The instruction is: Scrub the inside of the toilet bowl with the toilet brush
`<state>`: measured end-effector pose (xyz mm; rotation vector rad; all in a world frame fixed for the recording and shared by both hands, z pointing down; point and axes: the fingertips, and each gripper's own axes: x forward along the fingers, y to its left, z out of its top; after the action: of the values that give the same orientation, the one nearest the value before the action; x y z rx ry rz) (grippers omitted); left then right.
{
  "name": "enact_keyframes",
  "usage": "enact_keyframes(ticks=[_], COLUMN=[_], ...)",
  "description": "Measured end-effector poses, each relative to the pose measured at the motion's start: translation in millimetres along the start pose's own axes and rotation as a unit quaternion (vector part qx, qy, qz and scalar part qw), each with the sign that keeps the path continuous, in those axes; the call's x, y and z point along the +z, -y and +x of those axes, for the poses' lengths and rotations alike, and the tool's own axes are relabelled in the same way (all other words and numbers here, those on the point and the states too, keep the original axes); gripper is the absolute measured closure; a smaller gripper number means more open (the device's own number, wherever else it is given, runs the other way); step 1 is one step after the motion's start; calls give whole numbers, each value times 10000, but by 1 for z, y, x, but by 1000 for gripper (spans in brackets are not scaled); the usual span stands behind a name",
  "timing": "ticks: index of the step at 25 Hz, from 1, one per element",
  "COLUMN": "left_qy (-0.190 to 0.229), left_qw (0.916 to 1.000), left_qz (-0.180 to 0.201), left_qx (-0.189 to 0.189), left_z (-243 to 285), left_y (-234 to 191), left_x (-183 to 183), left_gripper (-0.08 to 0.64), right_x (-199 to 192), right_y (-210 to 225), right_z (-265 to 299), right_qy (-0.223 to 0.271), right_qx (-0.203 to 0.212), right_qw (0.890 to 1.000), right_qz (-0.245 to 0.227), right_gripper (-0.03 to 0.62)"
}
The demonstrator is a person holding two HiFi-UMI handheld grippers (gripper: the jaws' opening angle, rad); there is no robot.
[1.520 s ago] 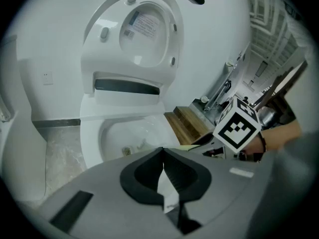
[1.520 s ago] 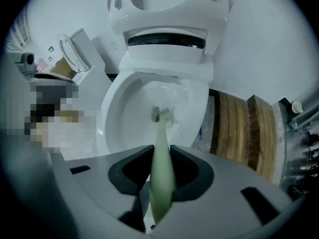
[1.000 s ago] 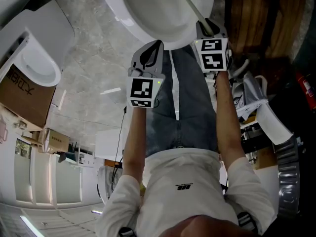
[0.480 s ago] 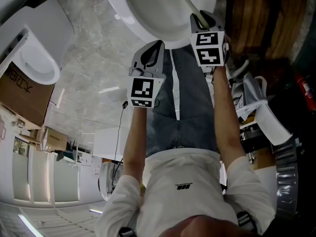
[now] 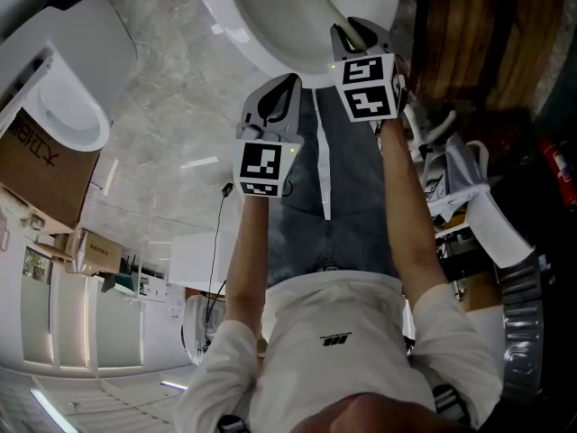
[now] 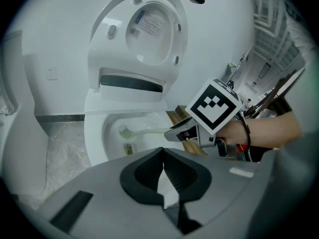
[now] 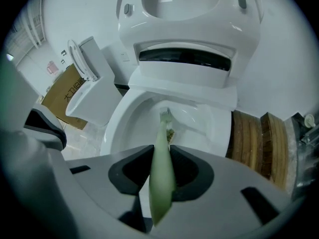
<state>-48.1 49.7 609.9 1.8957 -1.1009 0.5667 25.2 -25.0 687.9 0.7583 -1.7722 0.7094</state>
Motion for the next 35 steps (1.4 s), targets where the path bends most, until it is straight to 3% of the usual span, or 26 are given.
enact_keyframes(ticks=[15, 24, 35], left_qy=[30, 25, -5], left_qw=[10000, 10000, 10000], left_qz=[-5, 9, 66], left_qx=[36, 38, 2], left_z=[-3, -4, 1], left_y=[7, 16, 30], left_x=[-8, -13, -13], left_gripper=[551, 551, 551], right_x=[-15, -52, -97], right_y=[-48, -61, -60], right_z=[-2, -14, -34], right_qy=[-51, -173, -428], right_qx=[665, 976, 1072], right_qw=[9977, 9947, 9917], right_qz=[-156, 260, 568], right_gripper=[500, 500, 500])
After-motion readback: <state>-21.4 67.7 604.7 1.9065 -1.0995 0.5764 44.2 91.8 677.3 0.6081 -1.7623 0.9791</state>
